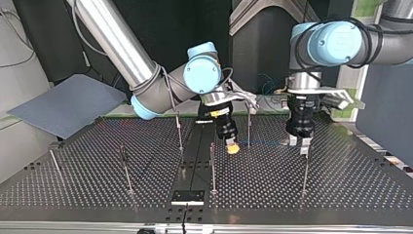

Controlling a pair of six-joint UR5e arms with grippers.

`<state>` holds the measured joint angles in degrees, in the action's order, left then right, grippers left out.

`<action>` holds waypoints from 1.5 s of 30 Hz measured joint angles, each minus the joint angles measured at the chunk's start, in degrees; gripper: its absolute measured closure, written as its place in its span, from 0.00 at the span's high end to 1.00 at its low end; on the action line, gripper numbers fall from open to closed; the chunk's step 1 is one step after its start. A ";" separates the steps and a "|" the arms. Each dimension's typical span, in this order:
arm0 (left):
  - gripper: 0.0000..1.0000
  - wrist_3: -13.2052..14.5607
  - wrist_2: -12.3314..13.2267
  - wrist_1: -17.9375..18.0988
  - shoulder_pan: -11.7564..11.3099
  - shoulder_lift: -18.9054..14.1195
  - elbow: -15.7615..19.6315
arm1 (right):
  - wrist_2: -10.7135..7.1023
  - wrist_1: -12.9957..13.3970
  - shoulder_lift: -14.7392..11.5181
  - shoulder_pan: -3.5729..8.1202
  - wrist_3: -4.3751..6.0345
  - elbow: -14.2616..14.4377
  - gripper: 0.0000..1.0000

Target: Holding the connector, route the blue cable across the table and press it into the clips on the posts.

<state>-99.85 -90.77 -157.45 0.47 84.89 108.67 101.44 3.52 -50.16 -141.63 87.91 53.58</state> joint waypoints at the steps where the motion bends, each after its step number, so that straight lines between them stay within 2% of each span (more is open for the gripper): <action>1: 1.00 0.15 -0.01 -0.02 0.09 0.37 -0.37 | 0.00 0.00 -0.01 0.00 0.00 0.00 0.00; 13: 1.00 3.46 -2.95 -1.02 1.83 6.96 -5.11 | 0.00 0.00 0.08 -0.01 0.00 0.01 0.00; 22: 1.00 3.65 -3.16 -0.91 2.31 7.75 -6.26 | 0.00 0.00 0.15 -0.01 0.00 0.01 0.00; 23: 0.81 3.61 -3.15 -0.91 2.36 7.75 -6.28 | 0.00 -0.01 0.14 -0.01 0.00 0.01 0.00; 24: 0.81 3.49 -3.08 -0.90 2.40 7.77 -6.28 | 0.00 -0.02 0.14 -0.02 0.00 0.01 0.00; 26: 0.45 2.81 -2.81 -0.88 2.48 7.78 -6.26 | 0.00 -0.05 0.15 -0.05 0.00 0.00 0.00; 27: 0.45 2.43 -2.71 -0.87 2.51 7.79 -6.26 | 0.00 -0.06 0.16 -0.05 0.00 0.01 0.00; 28: 0.31 2.07 -2.62 -0.87 2.52 7.80 -6.25 | 0.00 -0.06 0.16 -0.06 0.00 0.01 0.00; 29: 0.11 1.57 -2.51 -0.86 2.53 7.81 -6.24 | 0.00 -0.07 0.17 -0.07 0.00 0.01 0.00; 30: 0.11 1.21 -2.43 -0.84 2.54 7.81 -6.23 | 0.00 -0.08 0.17 -0.08 0.00 0.01 0.00; 31: 0.00 0.89 -2.39 -0.83 2.56 7.81 -6.23 | 0.00 -0.08 0.16 -0.08 0.00 0.01 0.00; 37: 0.00 -0.03 -3.08 -0.97 2.62 7.83 -5.89 | 0.00 -0.17 0.17 -0.13 0.02 0.03 0.00; 45: 0.00 1.44 -5.99 -0.43 3.09 7.79 -3.10 | 0.00 -0.36 0.18 -0.18 0.41 0.23 0.00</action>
<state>-98.41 -96.77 -157.87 3.56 92.68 105.57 101.43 3.16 -49.98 -141.81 88.32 53.81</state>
